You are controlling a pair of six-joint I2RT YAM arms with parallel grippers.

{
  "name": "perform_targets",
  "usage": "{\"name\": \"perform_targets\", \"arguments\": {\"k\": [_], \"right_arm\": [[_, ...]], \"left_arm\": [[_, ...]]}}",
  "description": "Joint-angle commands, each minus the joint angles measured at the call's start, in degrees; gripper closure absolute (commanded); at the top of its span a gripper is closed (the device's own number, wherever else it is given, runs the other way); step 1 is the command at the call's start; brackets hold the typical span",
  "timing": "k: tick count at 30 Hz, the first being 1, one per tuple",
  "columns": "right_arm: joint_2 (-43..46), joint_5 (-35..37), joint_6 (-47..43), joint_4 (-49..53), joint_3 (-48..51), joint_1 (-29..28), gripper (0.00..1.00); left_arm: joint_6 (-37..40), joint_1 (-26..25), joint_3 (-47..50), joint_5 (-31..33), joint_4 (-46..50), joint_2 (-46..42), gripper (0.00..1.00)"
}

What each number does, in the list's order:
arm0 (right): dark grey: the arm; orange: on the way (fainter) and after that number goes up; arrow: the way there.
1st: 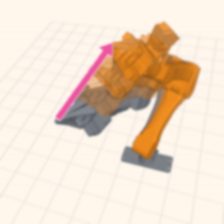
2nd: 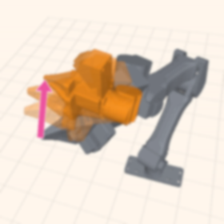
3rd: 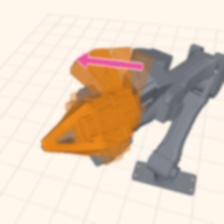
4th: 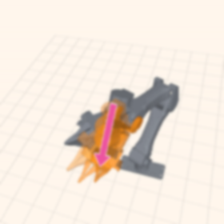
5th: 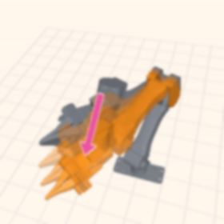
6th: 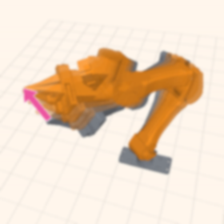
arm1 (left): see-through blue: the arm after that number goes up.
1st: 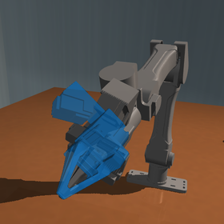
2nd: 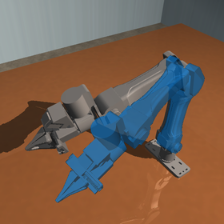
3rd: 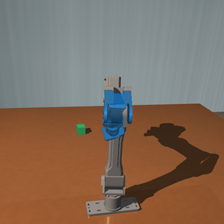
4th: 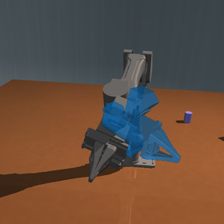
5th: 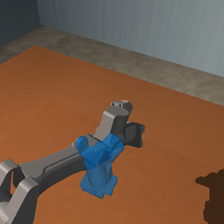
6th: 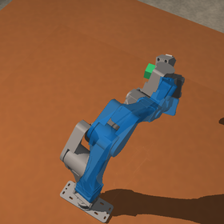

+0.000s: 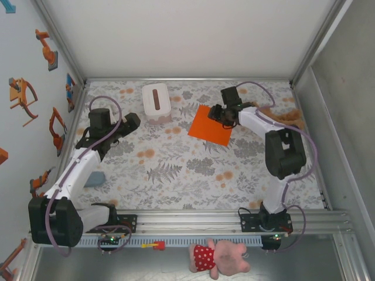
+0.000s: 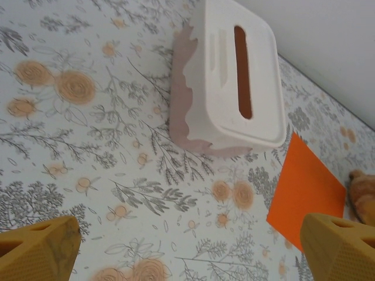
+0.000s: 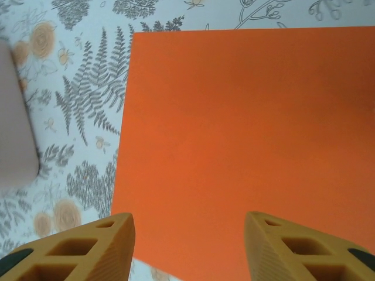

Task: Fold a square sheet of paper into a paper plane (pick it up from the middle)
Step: Move the square sheet of paper to the center of the table.

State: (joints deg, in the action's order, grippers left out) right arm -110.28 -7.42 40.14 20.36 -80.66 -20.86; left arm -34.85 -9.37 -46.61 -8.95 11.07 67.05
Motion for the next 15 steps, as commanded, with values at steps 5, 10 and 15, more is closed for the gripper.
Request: {"name": "perform_targets", "arguments": {"k": [5,10,15], "right_arm": [[-10.3,4.7,1.5,7.8,-11.7,-1.5,0.51],[-14.2,5.1,0.8,10.6,-15.0,-1.7,0.51],[-15.6,5.2,0.7,12.8,-14.7,-2.1,0.51]], "left_arm": [[-2.5,-0.8,1.0,-2.2,-1.0,1.6,0.04],[-2.9,-1.3,0.4,-3.0,-1.4,2.6,0.04],[-3.4,-1.8,0.0,-3.0,-1.6,3.5,0.04]]}}
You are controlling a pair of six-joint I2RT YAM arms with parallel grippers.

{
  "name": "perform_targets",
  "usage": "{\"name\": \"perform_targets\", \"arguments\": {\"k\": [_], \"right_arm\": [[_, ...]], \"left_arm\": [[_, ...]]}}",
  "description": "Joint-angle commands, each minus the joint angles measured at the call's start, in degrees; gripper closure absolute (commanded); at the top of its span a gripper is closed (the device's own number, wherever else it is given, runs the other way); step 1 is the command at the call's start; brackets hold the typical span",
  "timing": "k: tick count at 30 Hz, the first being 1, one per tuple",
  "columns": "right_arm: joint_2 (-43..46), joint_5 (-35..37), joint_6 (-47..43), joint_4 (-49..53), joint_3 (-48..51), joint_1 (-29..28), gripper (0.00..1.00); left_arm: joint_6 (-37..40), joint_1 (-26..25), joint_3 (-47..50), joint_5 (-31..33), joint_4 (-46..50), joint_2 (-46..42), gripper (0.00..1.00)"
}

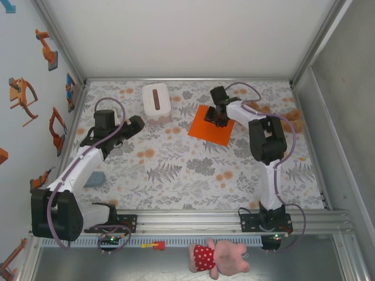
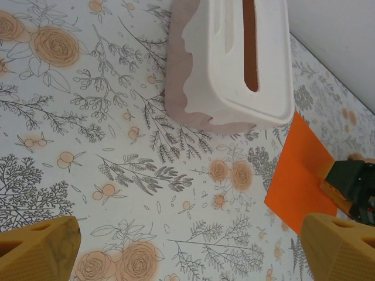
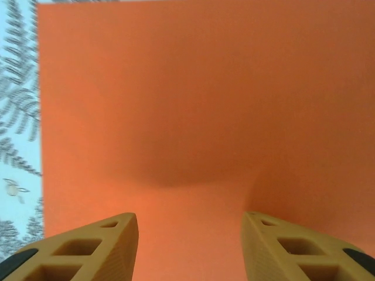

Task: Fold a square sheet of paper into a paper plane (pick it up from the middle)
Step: Move the square sheet of paper to the center of the table.

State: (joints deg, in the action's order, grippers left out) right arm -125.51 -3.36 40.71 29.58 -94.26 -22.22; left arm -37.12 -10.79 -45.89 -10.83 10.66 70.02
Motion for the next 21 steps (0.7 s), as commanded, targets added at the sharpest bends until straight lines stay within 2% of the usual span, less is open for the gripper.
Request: {"name": "perform_targets", "arguments": {"k": [1,6,9,14,21], "right_arm": [[-0.4,0.9,0.2,3.7,-0.4,-0.9,0.52],[0.6,-0.3,1.6,4.6,4.1,-2.8,0.54],[3.3,-1.8,4.0,2.7,10.4,-4.8,0.55],[9.7,-5.2,9.0,-1.6,21.6,-10.3,0.55],[19.0,-10.3,15.7,-6.4,32.0,-18.5,0.56]], "left_arm": [[-1.3,-0.5,-0.7,-1.0,-1.2,0.7,0.03],[-2.1,-1.0,-0.7,-0.7,-1.2,1.7,0.02],[-2.5,-1.3,-0.7,-0.5,-0.9,2.3,0.02],[-3.1,-2.0,-0.5,-0.4,-0.1,2.8,0.0],[-6.5,-3.6,1.7,-1.2,-0.1,2.5,0.06]]}}
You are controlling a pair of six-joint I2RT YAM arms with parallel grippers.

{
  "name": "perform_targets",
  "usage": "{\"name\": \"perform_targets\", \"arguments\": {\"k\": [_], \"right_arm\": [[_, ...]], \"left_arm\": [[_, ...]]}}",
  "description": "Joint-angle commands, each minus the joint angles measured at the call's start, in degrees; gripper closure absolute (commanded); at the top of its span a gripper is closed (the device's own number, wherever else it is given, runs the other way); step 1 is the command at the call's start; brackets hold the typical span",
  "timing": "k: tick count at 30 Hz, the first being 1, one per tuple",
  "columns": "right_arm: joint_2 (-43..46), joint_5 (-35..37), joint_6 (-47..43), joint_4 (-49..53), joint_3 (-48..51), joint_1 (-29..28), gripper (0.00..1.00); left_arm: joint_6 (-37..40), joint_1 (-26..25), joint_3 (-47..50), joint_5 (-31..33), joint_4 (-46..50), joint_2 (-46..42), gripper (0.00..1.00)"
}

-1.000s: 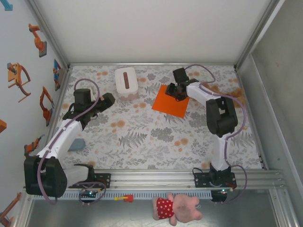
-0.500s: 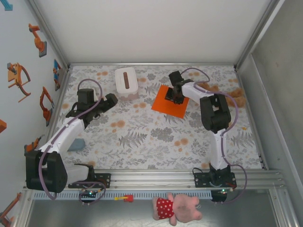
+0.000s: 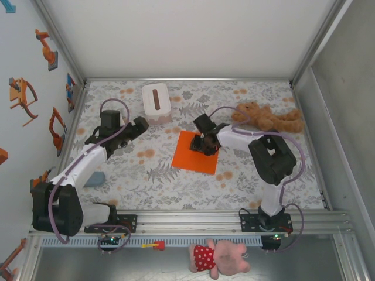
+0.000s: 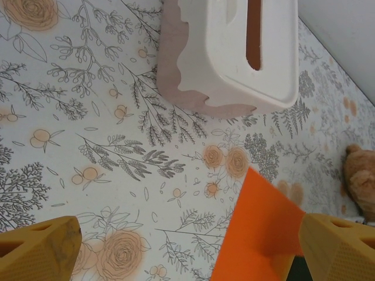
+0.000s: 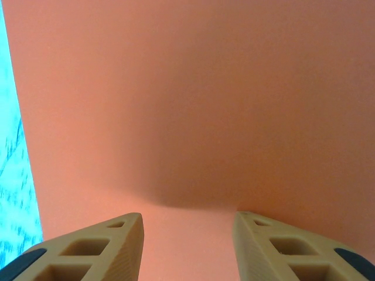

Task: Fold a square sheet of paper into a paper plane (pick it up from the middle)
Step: Move the square sheet of paper to the center of the table, then first fold in half a square sheet of paper at the center of the table.

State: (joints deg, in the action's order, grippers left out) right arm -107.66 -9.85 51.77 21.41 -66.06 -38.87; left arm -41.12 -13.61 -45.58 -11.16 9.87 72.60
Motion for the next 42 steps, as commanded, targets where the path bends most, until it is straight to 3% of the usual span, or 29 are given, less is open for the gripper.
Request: {"name": "perform_targets", "arguments": {"k": [1,8,16,26,33,42], "right_arm": [[2.3,-4.1,4.8,1.7,4.8,-2.7,0.56],[9.2,-11.6,3.2,-5.7,10.5,-3.7,0.57],[24.6,2.5,-2.7,-1.4,12.9,-2.4,0.58],[26.6,1.2,-1.5,-3.9,21.5,0.9,0.72],[22.6,0.1,0.1,-6.3,23.5,1.8,0.77],[20.4,-0.8,2.4,-11.8,27.4,1.9,0.79]], "left_arm": [[-3.0,-1.2,2.1,-0.9,0.6,-0.3,0.07],[-5.8,-5.7,5.3,-1.1,0.1,-1.2,0.21],[-9.9,-15.3,6.1,-1.5,-0.7,-0.1,0.45],[-12.6,-26.7,-1.1,-3.0,-0.4,15.0,0.74],[-12.5,-28.3,-5.3,-7.0,0.0,23.7,0.84],[-12.4,-28.7,-6.2,-8.0,0.8,27.6,0.86]]}}
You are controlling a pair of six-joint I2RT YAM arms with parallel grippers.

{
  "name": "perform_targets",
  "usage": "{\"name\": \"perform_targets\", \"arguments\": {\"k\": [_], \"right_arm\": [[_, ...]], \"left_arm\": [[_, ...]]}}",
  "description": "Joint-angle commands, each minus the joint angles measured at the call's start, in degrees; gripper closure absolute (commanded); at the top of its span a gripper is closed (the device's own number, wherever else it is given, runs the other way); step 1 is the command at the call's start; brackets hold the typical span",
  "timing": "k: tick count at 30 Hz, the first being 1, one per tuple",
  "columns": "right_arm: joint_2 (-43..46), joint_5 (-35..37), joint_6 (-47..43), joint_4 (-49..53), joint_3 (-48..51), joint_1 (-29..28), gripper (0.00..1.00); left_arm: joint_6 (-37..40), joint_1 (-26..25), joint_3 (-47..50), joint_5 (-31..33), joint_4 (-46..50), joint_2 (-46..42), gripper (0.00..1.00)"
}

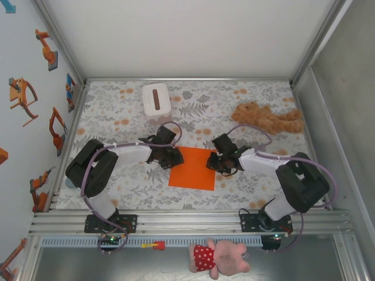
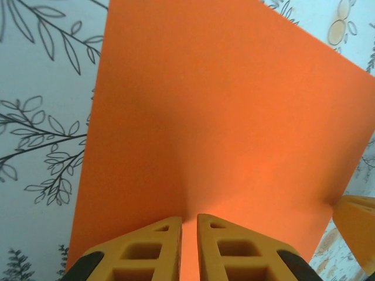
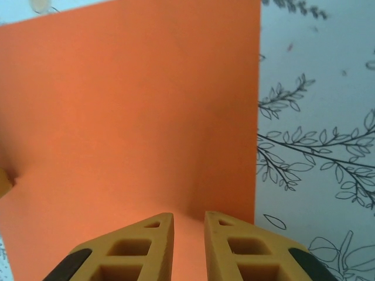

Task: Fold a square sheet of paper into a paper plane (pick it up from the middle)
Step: First fold in half a square sheet of paper at the center of the table.

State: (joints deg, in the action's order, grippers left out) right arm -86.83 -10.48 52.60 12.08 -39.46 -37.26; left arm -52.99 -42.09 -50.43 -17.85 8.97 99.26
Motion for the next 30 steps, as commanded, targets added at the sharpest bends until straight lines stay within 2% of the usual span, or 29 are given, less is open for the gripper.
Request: {"name": "perform_targets", "arguments": {"k": [1,14,25,30], "right_arm": [[-0.8,0.0,1.8,-2.6,0.9,0.3,0.8],[-3.5,-1.4,2.2,-5.8,1.9,0.3,0.81],[-4.9,-4.9,3.8,-11.5,1.8,0.2,0.81],[-7.2,-6.5,5.1,-14.6,1.3,0.2,0.82]], "left_arm": [[-0.6,-0.3,-1.3,-1.1,1.9,1.1,0.86],[-2.4,-0.3,2.7,-0.8,-3.2,1.1,0.82],[-3.6,-0.3,8.8,0.2,-14.7,-5.5,0.58],[-4.9,-0.3,12.4,-0.6,-22.8,-6.6,0.48]]}}
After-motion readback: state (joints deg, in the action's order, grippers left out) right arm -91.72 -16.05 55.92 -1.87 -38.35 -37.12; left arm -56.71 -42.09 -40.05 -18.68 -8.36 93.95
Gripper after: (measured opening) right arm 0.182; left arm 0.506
